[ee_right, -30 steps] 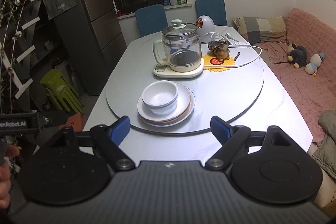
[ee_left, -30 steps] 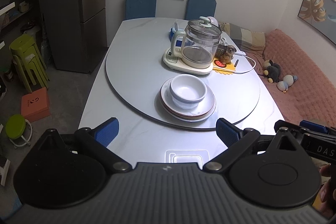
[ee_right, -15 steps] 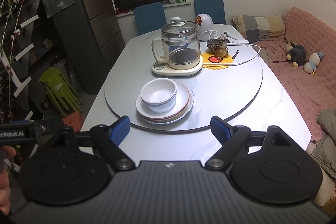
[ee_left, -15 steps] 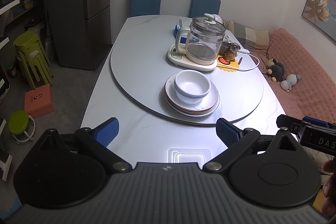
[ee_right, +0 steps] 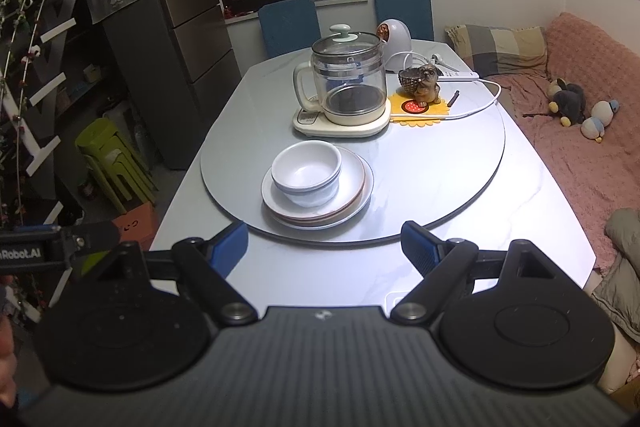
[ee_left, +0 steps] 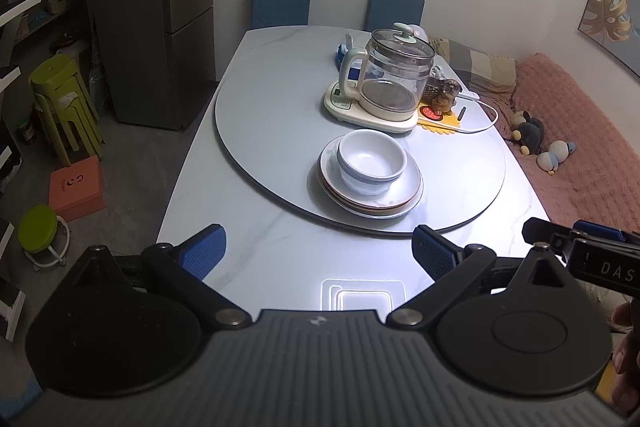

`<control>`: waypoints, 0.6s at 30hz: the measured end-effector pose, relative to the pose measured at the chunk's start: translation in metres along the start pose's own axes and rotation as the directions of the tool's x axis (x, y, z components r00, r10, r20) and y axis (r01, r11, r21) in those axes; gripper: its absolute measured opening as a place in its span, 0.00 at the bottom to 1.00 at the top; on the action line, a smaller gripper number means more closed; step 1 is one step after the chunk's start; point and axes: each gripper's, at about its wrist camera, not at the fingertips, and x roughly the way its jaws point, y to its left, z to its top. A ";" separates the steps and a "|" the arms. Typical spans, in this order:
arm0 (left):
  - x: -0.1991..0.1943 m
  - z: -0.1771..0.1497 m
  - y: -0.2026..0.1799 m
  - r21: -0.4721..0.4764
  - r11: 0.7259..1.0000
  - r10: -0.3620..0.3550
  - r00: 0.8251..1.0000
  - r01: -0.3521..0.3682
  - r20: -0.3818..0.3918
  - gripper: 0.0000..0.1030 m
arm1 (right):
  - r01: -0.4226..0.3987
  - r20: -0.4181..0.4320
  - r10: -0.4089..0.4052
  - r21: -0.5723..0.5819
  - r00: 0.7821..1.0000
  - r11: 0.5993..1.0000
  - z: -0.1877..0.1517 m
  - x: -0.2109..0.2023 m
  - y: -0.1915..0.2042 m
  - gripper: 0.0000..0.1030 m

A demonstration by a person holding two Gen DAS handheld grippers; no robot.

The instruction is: Organize plates and bowls

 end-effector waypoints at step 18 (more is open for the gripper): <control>0.004 0.002 0.001 -0.019 1.000 0.001 1.000 -0.001 -0.010 0.98 | -0.005 -0.022 0.005 -0.010 1.000 1.000 0.000 0.005 -0.001 0.83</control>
